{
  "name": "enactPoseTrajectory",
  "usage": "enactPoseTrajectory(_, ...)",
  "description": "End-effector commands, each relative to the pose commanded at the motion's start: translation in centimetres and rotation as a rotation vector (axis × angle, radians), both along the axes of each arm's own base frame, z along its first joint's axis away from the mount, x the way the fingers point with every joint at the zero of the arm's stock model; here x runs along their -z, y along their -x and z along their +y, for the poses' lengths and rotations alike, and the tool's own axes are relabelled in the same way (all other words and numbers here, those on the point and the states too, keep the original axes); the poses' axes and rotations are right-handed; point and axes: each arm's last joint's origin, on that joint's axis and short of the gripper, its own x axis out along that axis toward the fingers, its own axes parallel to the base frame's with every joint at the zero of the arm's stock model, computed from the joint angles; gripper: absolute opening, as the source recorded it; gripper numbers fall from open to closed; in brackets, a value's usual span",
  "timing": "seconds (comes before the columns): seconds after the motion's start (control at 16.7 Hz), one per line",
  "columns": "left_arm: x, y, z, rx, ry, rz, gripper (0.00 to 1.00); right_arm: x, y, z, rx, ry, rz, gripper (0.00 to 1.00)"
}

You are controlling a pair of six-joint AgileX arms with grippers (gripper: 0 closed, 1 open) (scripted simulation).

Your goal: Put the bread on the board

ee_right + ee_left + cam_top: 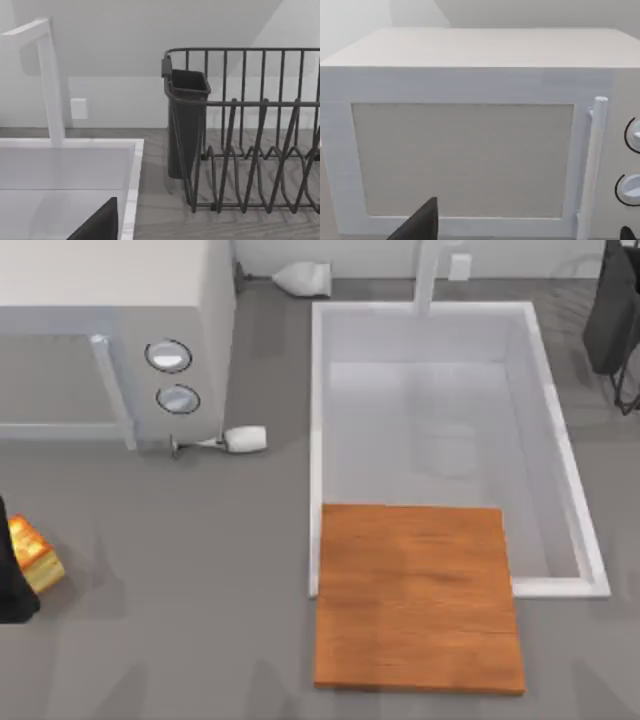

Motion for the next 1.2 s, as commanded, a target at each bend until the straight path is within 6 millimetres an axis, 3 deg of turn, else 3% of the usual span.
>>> enactPoseTrajectory(0.24, -0.5, 0.0, 0.0, -0.003, -0.020, 0.026, 1.00, 0.0, 0.0, 0.0, 0.000, 0.000, 0.000, 1.00)
enactPoseTrajectory(0.6, -4.5, -1.8, 0.2, 0.023, -0.198, 0.325, 1.00, 0.0, 0.0, 0.0, 0.000, 0.000, 0.000, 1.00)
enactPoseTrajectory(0.84, -6.1, -6.1, 0.3, 0.118, -0.351, 0.697, 1.00, 0.0, 0.0, 0.0, 0.000, 0.000, 0.000, 1.00)
enactPoseTrajectory(1.2, -5.1, -14.1, 0.8, 0.363, -0.527, 1.184, 1.00, 0.0, 0.0, 0.0, 0.000, 0.000, 0.000, 1.00)
